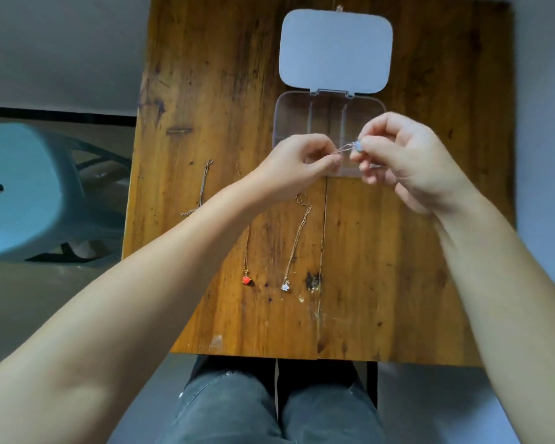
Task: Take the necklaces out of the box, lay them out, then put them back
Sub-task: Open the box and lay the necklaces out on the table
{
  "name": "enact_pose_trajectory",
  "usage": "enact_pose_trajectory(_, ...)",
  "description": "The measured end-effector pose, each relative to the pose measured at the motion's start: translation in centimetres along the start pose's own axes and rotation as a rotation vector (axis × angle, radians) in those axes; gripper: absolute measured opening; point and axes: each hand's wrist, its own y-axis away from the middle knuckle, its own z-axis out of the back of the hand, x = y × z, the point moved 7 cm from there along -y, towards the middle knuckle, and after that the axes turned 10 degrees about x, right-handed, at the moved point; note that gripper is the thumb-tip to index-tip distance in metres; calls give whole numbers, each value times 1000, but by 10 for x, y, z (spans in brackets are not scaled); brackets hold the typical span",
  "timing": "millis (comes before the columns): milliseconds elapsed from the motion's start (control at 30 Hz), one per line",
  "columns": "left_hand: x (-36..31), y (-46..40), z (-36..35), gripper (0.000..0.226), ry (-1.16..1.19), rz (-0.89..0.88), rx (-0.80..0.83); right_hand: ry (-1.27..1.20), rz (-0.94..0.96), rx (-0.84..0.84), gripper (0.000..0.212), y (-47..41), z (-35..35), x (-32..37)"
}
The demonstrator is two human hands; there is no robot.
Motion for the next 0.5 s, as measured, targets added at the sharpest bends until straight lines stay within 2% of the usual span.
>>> enact_pose_trajectory(67,-4,-2,-6,23,137,54,77,-231,-2,-50,9,30,20,-17)
enact_pose_trajectory(200,-1,-7,-16,27,330,137,207,-475,-127,-128,13,95,30,-85)
enact_pose_trajectory(267,2,-13,-25,30,379,175,241,-512,-242,-160,15,126,19,-123)
enact_pose_trajectory(333,3,-18,-42,33,398,215,320,-450,-391,-198,15,151,4,-158)
enact_pose_trajectory(400,7,-25,-64,34,281,257,387,-359,-523,-229,10,167,-14,-186)
enact_pose_trajectory(500,15,-37,-97,31,-179,238,367,-230,-593,-265,6,169,-35,-207)
